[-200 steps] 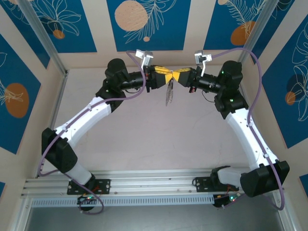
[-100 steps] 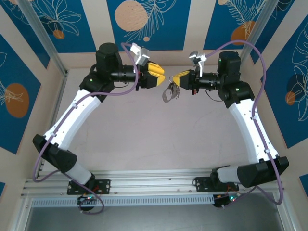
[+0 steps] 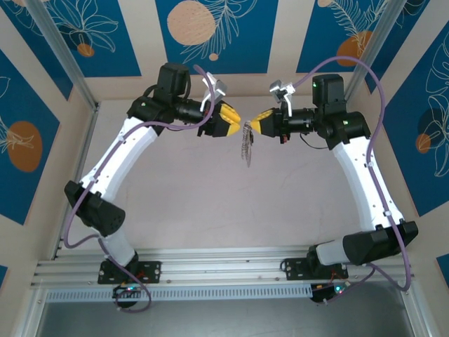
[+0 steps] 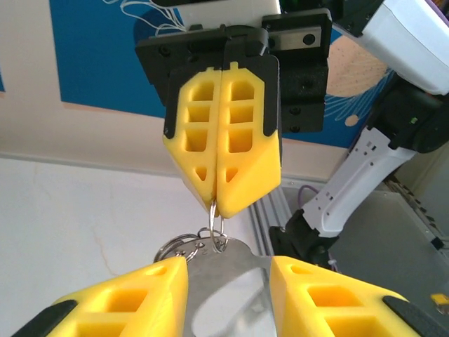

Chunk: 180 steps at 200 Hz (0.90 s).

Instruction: Put the keys on the keyring

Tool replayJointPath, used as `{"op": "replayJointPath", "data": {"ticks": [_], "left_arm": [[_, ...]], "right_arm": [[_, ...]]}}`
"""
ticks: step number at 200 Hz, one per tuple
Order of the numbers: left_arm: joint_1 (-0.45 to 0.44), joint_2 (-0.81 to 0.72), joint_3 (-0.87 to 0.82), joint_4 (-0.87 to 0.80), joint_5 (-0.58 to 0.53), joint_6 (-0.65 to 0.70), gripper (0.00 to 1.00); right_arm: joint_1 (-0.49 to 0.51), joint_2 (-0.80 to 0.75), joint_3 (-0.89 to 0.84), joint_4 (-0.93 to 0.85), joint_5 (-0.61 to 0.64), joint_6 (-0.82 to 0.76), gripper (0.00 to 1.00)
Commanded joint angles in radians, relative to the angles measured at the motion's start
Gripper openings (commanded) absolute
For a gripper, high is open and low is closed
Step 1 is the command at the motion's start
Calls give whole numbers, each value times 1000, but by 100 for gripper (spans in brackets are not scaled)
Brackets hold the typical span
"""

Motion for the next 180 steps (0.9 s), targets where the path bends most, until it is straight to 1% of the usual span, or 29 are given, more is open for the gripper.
{"op": "replayJointPath", "data": {"ticks": [1, 37, 78, 122, 180], "left_arm": [[8, 2, 40, -48, 75, 42, 35], [6, 9, 40, -52, 98, 39, 35], [5, 15, 33, -55, 99, 43, 35], [5, 19, 34, -56, 108, 43, 33], [5, 24, 30, -88, 105, 62, 32]], "right_arm": [[17, 12, 40, -41, -33, -32, 0], [41, 23, 40, -32, -23, -28, 0], [59, 26, 40, -18, -20, -18, 0], [69, 26, 39, -9, -14, -13, 0], [69, 22, 36, 7, -18, -2, 0]]}}
